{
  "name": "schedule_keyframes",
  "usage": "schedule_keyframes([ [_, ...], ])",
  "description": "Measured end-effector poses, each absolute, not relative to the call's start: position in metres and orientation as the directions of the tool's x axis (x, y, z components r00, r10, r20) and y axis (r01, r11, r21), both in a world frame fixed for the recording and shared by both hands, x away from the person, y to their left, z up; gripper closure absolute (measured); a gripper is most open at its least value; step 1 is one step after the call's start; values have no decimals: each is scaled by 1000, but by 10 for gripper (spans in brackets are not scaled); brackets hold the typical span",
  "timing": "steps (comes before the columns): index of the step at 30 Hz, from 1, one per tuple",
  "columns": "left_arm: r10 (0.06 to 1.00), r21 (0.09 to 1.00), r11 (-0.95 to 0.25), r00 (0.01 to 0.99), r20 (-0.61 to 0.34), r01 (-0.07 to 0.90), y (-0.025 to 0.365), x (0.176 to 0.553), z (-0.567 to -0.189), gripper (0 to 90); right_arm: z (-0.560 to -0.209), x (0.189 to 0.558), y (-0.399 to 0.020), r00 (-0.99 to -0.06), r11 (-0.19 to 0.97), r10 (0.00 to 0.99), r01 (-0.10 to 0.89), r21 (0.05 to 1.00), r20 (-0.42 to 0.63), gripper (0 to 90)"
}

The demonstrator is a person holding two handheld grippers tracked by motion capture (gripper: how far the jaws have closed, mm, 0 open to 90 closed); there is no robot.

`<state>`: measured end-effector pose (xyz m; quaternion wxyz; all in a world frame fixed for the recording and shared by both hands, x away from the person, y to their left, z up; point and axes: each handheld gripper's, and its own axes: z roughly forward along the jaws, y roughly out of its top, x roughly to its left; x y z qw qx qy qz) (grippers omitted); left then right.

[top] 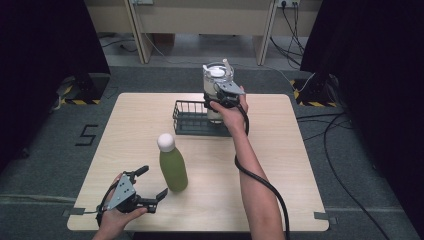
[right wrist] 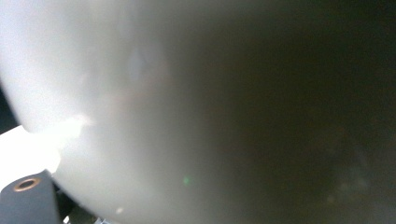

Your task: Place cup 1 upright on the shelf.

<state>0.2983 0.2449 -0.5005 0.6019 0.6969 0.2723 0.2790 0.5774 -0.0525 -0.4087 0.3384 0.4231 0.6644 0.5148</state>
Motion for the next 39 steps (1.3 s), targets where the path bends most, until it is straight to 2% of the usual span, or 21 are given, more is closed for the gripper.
schedule_keyframes([
  [17,714,991,-127,697,60,45,245,299,-501,0,-424,579,-53,-405,128,914,247,960,-18,104],
  [39,709,990,-132,702,64,43,244,298,-501,0,-429,575,-54,-399,116,917,235,965,-13,97],
])
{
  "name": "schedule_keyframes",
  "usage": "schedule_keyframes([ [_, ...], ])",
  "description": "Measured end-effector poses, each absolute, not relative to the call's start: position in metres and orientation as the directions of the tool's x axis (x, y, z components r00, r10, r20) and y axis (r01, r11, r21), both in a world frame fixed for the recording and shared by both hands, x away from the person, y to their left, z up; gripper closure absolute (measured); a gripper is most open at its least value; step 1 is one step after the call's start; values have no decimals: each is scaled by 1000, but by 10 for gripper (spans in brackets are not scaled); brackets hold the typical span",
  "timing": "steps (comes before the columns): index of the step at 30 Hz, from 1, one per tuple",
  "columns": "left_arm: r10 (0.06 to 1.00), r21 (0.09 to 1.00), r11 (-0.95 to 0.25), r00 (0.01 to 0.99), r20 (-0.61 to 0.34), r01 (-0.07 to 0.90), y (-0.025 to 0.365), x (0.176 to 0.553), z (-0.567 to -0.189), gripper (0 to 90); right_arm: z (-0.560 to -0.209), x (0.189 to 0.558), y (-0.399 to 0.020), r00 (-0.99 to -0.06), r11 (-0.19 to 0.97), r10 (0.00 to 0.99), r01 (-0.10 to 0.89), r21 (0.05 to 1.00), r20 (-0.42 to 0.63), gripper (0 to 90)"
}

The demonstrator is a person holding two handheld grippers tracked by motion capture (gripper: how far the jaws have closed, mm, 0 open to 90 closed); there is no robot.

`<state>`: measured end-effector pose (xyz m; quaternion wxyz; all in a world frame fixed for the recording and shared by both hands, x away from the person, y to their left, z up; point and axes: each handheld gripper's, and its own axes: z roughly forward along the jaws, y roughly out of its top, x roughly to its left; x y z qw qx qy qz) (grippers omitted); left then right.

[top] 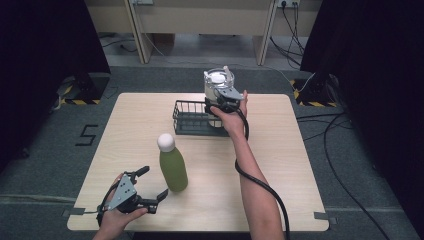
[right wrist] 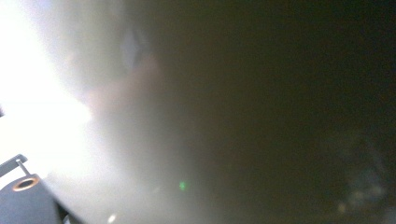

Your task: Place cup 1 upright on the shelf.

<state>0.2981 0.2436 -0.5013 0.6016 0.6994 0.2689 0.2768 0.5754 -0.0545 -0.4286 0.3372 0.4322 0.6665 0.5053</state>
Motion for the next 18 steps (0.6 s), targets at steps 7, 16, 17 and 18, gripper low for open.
schedule_keyframes([
  [7,709,990,-133,702,66,42,244,298,-501,0,-430,573,-54,-390,125,920,219,968,-30,59],
  [16,708,990,-138,702,69,42,243,299,-502,0,-427,566,-58,-398,125,917,210,970,-33,23],
  [17,708,990,-138,702,69,42,243,299,-502,0,-427,565,-59,-402,126,915,211,969,-32,22],
  [18,709,990,-138,702,69,41,243,299,-502,0,-427,564,-60,-403,130,915,212,969,-35,20],
])
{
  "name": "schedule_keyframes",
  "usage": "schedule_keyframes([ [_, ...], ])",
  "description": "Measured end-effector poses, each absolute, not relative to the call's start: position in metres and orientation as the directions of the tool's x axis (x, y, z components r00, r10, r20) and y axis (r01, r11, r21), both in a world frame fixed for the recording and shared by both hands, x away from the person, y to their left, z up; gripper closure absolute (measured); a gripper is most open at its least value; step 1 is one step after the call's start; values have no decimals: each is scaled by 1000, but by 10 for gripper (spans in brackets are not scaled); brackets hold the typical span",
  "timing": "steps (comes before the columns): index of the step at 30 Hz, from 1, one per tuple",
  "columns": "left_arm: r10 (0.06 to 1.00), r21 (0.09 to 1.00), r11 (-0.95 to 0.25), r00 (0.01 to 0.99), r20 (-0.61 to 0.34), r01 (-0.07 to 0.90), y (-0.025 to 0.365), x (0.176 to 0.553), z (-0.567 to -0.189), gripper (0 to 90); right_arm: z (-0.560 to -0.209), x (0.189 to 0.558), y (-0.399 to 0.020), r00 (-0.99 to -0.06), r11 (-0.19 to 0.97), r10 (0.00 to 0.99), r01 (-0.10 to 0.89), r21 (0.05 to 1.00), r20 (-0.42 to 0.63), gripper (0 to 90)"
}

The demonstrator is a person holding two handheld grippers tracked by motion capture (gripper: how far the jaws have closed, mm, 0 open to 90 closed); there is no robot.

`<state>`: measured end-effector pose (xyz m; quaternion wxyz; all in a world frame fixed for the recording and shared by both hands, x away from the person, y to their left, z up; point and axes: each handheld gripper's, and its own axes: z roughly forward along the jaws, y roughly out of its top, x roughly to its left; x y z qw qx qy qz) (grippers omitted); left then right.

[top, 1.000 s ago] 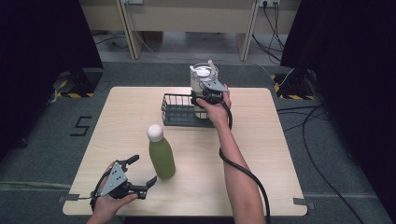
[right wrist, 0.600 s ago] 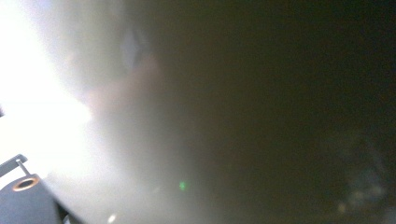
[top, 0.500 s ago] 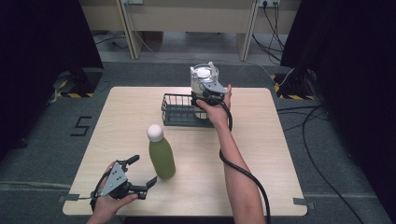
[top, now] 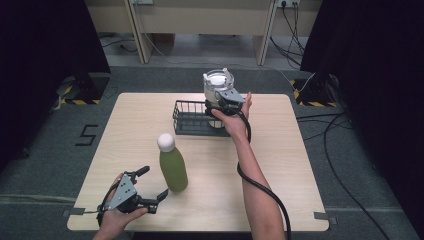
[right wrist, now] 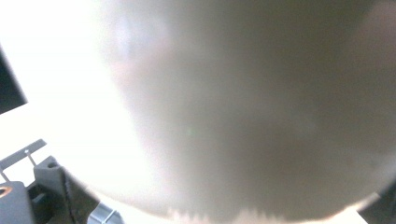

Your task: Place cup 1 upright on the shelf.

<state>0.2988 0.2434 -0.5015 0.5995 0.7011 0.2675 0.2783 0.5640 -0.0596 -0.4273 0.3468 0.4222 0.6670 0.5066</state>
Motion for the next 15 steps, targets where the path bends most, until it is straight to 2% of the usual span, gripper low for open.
schedule_keyframes([
  [15,705,988,-148,704,79,38,242,299,-501,0,-434,538,-77,-403,131,914,217,967,-34,19],
])
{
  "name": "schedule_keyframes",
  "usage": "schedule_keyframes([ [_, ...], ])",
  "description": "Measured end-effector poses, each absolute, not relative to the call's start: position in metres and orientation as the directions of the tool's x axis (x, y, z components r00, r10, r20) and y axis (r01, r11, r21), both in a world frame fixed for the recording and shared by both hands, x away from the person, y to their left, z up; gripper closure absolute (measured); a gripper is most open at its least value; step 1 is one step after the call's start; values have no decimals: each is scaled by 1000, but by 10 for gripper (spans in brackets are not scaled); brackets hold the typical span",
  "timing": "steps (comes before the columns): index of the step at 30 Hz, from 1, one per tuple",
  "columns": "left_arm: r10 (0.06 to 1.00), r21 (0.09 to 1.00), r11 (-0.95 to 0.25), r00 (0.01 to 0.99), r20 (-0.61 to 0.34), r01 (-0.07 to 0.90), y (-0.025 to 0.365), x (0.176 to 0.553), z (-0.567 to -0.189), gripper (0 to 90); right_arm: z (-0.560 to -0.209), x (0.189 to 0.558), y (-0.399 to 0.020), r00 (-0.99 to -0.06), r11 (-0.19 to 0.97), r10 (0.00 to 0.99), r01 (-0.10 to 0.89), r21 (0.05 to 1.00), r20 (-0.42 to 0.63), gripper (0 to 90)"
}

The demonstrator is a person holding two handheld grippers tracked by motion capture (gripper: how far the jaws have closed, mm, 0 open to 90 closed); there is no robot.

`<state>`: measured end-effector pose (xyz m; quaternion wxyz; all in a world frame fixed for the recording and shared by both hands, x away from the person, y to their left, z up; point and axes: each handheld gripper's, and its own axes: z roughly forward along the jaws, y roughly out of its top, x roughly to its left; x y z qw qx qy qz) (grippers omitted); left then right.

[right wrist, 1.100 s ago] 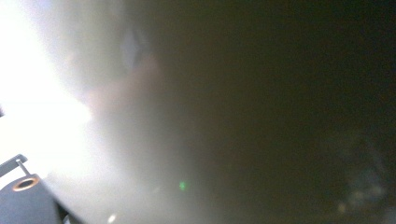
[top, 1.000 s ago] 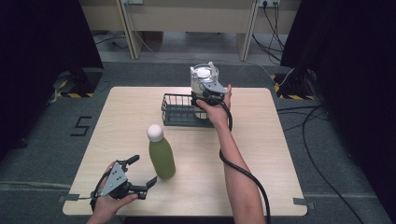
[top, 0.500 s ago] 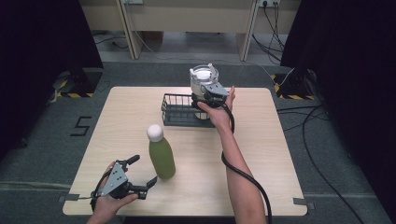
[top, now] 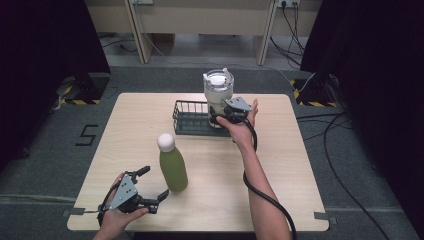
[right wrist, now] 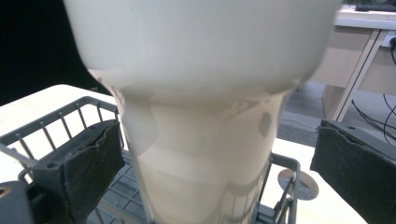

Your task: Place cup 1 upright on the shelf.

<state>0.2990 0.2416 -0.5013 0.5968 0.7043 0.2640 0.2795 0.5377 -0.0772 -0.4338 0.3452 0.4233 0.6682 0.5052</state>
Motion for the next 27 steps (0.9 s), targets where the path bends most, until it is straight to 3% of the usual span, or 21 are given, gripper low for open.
schedule_keyframes([
  [27,710,990,-138,701,70,41,236,299,-500,0,-436,484,-122,-377,107,926,232,967,-12,61],
])
